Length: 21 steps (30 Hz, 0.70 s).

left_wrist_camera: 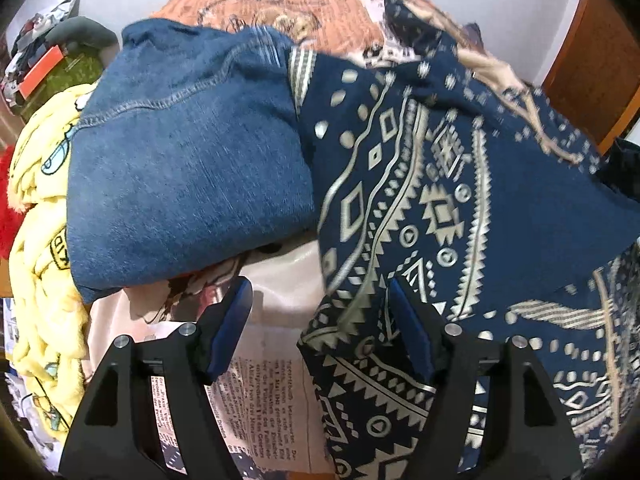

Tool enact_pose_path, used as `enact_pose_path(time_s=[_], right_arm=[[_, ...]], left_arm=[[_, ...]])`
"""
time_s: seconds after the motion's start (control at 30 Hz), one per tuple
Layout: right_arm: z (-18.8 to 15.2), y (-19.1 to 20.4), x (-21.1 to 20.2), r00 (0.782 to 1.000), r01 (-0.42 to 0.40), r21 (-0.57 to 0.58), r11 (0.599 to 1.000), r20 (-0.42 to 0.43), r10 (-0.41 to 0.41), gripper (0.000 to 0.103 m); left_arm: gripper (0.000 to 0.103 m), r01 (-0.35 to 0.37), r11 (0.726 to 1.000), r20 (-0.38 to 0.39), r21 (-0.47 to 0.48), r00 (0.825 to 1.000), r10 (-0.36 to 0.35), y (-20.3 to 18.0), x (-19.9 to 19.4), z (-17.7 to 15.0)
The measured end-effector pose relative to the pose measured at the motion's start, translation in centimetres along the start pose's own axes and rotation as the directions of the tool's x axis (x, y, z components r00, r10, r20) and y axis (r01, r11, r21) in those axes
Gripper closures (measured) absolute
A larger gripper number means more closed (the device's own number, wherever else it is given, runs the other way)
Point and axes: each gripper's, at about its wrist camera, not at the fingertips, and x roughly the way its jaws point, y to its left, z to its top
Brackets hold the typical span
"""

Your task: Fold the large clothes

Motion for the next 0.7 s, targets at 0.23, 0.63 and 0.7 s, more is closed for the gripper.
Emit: enact_pose_path(time_s=[0.23,0.63,0.7], right_arm=[[-2.2,-3.4,1.7,0.998,-0.001,0.111,0.994,-0.062,0.008,0.093],[-3.5,-6.9,-0.9,0.997,0.028,0.178,0.984,-0.081,-0.014,0.088],[-3.4,-7.6,-1.9,0.997,0.027,0.194,0.981,-0.078,-0.012,0.085]], left_arm=[[0.025,-0.029,1.000,0.016,0.008,0.999,0.029,-0.1,0.5,-0.1],[0.023,-0.081,0.996,0.024,0.029,0.996,0.081,0.2,-0.2,-0.4],[0.023,-0.098,0.994,0.036,0.051,0.995,0.096,-0.1,-1.0,-0.4]])
